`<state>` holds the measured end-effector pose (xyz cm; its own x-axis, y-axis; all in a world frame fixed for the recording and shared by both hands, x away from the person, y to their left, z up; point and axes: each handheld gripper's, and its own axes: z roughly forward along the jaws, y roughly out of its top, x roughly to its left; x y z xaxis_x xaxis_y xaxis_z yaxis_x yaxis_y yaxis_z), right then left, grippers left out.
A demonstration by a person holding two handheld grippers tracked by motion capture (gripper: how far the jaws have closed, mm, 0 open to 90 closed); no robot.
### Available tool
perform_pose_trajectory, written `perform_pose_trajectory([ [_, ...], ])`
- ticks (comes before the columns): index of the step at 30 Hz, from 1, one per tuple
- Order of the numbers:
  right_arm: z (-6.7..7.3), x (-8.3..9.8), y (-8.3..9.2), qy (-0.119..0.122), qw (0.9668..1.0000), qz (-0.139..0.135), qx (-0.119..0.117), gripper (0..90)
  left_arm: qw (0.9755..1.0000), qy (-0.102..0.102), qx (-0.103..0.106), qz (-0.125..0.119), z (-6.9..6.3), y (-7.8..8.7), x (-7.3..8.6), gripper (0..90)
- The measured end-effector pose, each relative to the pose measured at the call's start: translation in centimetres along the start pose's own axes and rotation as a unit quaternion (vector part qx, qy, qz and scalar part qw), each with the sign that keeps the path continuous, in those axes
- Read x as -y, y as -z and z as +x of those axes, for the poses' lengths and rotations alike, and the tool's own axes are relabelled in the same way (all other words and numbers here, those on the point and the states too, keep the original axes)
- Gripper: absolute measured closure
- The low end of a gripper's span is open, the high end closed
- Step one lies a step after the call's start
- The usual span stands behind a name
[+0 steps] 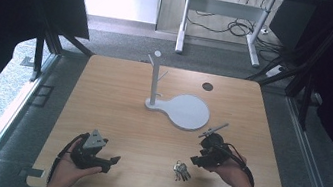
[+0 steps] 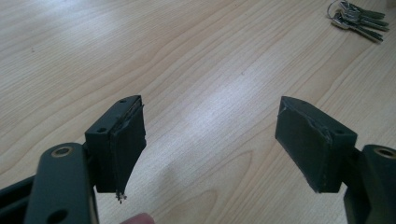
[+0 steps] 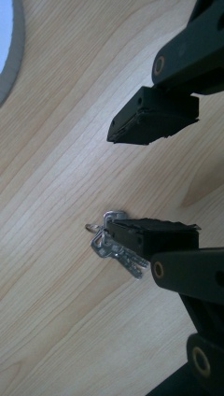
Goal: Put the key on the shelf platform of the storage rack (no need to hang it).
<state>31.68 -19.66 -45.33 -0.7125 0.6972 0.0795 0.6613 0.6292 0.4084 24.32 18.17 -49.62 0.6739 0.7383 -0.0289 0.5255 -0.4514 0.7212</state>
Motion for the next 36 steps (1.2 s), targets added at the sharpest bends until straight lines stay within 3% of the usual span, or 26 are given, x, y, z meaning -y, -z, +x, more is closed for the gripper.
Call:
perform_pose_trajectory([
  [5,0.6,-0.7,-0.6,0.007,1.0,0.001,-0.005,52.0,1.0,0.002,-0.003,-0.001,0.1,0.1,0.0,24.6],
  [23,2.2,-2.4,-3.9,0.025,0.9979,0.049,-0.035,59.8,0.9999,0.004,-0.01,-0.014,0.1,0.5,0.0,25.4],
  [36,2.8,-3.3,-5.3,0.014,0.9967,0.07,-0.037,68.5,0.9999,0.004,-0.008,-0.011,0.0,0.2,0.1,25.4],
])
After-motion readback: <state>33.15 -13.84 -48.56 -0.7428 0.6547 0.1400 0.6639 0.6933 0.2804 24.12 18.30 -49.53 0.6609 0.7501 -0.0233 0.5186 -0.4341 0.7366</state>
